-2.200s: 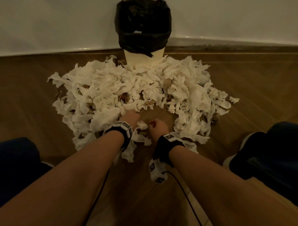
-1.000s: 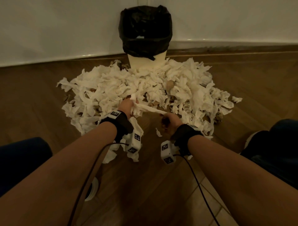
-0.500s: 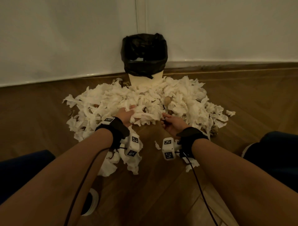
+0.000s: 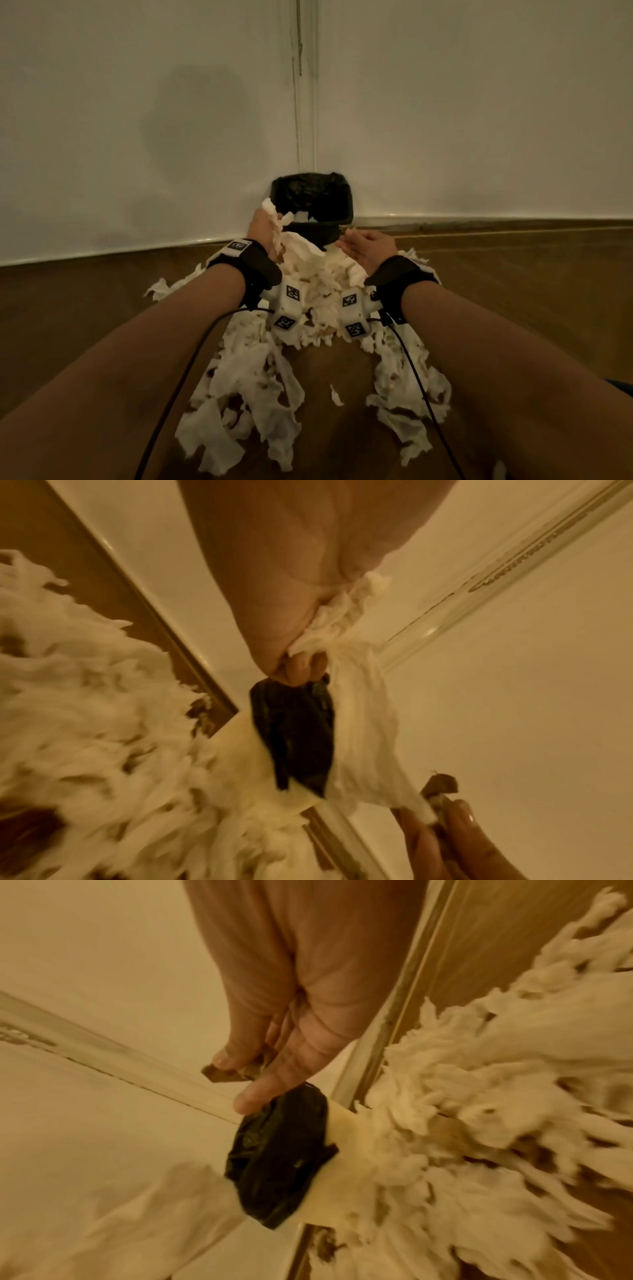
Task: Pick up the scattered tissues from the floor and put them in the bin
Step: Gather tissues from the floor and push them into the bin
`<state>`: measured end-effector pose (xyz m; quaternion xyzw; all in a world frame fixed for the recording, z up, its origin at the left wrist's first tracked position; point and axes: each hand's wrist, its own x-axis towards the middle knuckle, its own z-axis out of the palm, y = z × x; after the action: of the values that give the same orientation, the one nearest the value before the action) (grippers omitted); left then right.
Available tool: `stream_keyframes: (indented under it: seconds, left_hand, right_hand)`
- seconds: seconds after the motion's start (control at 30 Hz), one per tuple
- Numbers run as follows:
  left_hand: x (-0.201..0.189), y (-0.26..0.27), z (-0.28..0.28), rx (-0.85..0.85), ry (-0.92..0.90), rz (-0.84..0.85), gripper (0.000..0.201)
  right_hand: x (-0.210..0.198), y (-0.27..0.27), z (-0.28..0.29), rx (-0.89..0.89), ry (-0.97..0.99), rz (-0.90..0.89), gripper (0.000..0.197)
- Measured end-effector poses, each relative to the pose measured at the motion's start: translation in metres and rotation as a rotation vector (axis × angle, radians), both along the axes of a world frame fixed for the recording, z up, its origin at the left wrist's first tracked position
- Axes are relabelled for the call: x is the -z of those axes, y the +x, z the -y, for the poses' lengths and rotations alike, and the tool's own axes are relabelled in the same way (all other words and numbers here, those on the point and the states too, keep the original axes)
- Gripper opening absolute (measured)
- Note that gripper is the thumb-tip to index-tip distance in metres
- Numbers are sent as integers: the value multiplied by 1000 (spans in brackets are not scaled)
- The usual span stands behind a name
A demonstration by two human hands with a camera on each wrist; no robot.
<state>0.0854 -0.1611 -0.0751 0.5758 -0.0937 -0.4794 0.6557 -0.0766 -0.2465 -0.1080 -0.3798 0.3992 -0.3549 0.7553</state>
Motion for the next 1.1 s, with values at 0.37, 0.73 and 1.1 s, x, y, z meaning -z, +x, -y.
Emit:
stream_keyframes:
  seconds: [0.37, 0.73, 1.1]
  left_hand:
    - [-46, 31, 74, -18, 56, 612, 32]
    - [21, 53, 94, 59, 340, 989, 34]
    - [31, 55, 91, 20, 384, 849, 57]
  right_hand:
    - [-38, 58, 69, 114, -408, -360, 17]
    - [8, 80, 80, -5, -535, -693, 23]
    - [16, 71, 76, 54, -515, -637, 13]
